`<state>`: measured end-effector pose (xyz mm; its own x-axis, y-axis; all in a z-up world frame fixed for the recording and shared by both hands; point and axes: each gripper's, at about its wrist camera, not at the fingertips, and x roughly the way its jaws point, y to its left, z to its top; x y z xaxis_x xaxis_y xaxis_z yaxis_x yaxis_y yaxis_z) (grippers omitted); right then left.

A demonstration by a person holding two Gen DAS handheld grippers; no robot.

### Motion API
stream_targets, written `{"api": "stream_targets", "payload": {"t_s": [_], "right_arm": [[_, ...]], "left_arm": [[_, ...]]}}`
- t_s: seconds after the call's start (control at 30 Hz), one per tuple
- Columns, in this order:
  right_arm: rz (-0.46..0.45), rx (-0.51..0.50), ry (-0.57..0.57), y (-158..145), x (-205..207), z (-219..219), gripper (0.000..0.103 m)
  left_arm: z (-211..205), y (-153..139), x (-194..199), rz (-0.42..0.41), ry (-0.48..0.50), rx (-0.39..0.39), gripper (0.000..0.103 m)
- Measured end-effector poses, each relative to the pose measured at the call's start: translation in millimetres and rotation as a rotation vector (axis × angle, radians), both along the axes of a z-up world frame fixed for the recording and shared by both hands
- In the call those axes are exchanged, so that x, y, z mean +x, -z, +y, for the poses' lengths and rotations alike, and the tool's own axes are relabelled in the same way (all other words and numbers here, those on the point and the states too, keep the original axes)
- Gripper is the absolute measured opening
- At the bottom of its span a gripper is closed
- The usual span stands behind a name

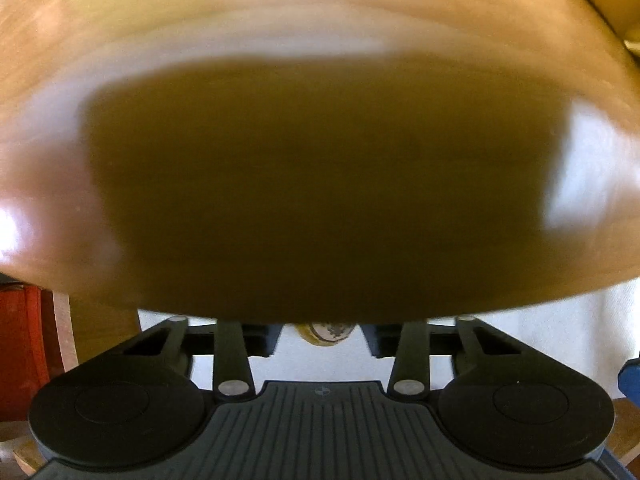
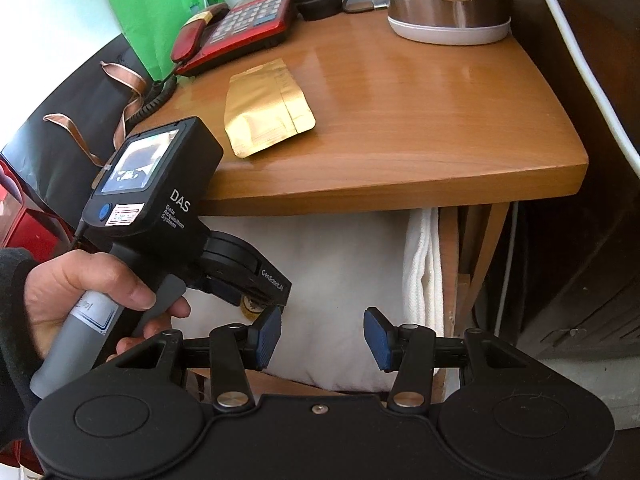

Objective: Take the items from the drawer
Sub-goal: 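Lower the left tool to the gold-wrapped candy and close on it, then lift the candy out of the drawer with the left tool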

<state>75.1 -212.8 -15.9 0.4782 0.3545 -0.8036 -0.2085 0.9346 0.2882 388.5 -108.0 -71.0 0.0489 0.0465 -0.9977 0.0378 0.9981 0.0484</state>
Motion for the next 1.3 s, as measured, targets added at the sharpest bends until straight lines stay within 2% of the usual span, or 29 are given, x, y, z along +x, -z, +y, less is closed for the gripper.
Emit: {"api": "stream_targets", "payload": {"t_s": [0.4, 0.77, 0.83, 1.07, 1.13, 1.3], "right_arm": [[0.004, -0.006, -0.007, -1.1, -4.6, 7.7, 0.045], [0.001, -0.021, 0.001, -8.0, -12.9, 16.9, 0.045], [0.0, -0.026, 0.0, -9.3, -14.7, 19.3, 0.045], [0.001, -0.034, 0.004, -13.9, -19.7, 26.6, 0.045], [0.002, -0.04, 0.003, -14.5, -20.9, 28.6, 0.045], [0.003, -0.041, 0.005, -15.6, -23.9, 32.3, 0.045]], "left_arm": [[-2.1, -12.5, -12.2, -0.068, 0.001, 0.012, 0.038], [5.4, -49.3, -39.7, -0.157, -0.009, -0.04, 0.038], [21.0, -53.5, -44.9, -0.174, 0.0, -0.049, 0.038], [30.2, -89.2, -55.8, -0.235, 0.008, -0.087, 0.038], [38.6, -123.3, -59.9, -0.251, 0.017, -0.096, 0.038], [47.3, -161.0, -62.8, -0.3, 0.012, -0.135, 0.038]]}}
